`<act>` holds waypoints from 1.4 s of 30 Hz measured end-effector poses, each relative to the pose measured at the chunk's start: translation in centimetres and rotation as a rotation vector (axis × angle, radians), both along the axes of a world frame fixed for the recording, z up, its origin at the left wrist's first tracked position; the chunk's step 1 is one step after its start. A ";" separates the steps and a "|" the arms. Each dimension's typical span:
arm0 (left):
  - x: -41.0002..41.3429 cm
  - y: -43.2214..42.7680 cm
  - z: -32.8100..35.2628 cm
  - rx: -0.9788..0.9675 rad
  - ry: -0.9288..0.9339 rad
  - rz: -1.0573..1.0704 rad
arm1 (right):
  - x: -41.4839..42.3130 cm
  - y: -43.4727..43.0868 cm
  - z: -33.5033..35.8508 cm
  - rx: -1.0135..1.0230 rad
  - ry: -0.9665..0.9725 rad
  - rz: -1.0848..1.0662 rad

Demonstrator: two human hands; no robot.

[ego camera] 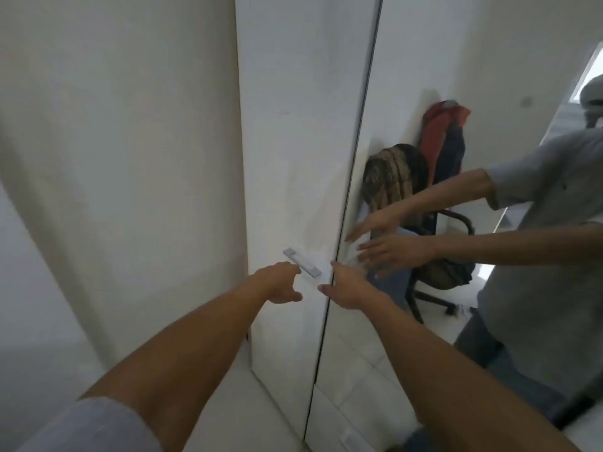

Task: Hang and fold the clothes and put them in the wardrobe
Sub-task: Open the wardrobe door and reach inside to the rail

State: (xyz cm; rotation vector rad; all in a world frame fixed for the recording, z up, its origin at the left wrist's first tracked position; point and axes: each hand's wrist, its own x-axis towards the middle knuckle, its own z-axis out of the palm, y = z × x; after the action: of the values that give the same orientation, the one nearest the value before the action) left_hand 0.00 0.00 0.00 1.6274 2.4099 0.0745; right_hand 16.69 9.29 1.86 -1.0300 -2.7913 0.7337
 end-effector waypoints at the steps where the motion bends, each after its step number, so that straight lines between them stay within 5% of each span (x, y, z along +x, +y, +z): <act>1: 0.1 0.9 -0.3 -0.009 -0.015 -0.014 | -0.4 0.5 -0.7 -0.014 0.061 0.007; 11: -1.3 6.9 -4.7 -0.047 -0.077 -0.015 | -1.8 4.4 -5.6 -0.035 0.299 0.008; 22: -2.7 3.0 -6.6 0.150 -0.098 -0.066 | -2.1 4.1 -9.3 0.086 0.585 0.104; 26: -2.6 -0.2 -6.6 0.212 -0.068 -0.033 | -4.0 2.7 -9.0 -0.035 0.751 0.086; 37: -4.7 -10.4 -5.4 0.254 -0.047 0.307 | -12.4 -2.0 -6.0 0.050 0.464 0.571; 42: -6.8 -15.2 -4.8 0.405 0.000 0.451 | -18.9 -5.3 -7.5 0.108 0.530 0.687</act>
State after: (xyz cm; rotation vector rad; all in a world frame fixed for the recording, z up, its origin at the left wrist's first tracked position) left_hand -6.81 -15.25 -4.79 1.1698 2.8493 0.6754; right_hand -2.21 4.04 -5.60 0.1728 -2.6158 0.7468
